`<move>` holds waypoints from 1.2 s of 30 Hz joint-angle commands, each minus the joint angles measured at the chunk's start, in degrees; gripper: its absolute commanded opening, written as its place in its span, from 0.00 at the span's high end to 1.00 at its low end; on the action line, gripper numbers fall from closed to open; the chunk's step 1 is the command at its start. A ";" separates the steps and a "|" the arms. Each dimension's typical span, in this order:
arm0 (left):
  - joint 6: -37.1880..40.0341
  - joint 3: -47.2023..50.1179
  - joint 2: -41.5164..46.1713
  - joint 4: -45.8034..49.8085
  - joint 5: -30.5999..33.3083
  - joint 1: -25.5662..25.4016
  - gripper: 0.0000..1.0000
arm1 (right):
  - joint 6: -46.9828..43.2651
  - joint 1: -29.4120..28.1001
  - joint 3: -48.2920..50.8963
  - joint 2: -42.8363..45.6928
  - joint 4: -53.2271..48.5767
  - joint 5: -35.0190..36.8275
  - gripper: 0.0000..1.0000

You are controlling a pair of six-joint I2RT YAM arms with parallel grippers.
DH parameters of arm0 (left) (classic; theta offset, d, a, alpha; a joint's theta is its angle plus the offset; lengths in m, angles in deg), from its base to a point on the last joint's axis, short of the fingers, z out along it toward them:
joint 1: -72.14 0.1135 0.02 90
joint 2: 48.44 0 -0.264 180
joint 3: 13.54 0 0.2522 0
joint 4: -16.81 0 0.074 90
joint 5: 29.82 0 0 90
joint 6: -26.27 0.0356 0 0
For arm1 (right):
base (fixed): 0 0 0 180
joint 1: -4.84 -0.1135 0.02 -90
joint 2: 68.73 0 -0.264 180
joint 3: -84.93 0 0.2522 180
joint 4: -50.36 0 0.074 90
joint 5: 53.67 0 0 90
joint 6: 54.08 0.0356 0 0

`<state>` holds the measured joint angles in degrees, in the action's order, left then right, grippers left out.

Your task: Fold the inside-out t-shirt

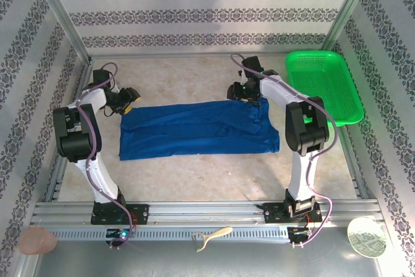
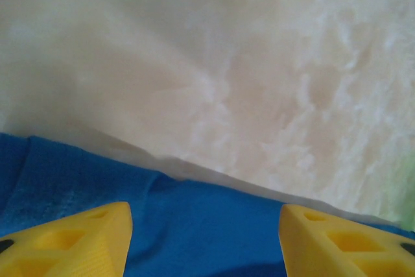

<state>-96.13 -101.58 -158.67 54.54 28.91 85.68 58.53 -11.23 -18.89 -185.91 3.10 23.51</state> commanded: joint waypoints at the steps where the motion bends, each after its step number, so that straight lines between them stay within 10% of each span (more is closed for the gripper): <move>1: 0.93 -0.98 -0.70 1.44 0.29 -0.18 0.38 | -2.18 -1.43 -2.81 -2.40 -5.70 4.15 0.47; 8: 1.20 -0.12 -2.22 0.82 0.88 -0.18 0.38 | -1.65 -2.59 -1.37 -4.44 -6.02 6.14 0.56; 14: 1.71 0.35 -3.06 0.74 1.60 -0.18 0.38 | -1.82 -2.55 -0.87 -3.66 -6.14 5.87 1.00; 32: 2.61 1.98 -3.25 -0.02 1.47 -0.15 0.38 | 12.83 -14.55 27.27 23.98 -0.56 6.93 0.99; 34: 2.54 2.12 -3.24 -0.15 1.34 -0.14 0.38 | 16.56 -17.72 32.54 28.54 -0.56 6.43 0.66; 36: 2.68 1.96 -3.10 -0.07 1.04 -0.12 0.38 | 20.19 -19.06 37.34 34.32 -0.89 6.69 0.60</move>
<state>-95.04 -101.03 -161.75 54.06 29.70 85.70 71.41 -28.78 13.70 -157.57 3.19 29.39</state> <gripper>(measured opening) 0.619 0.386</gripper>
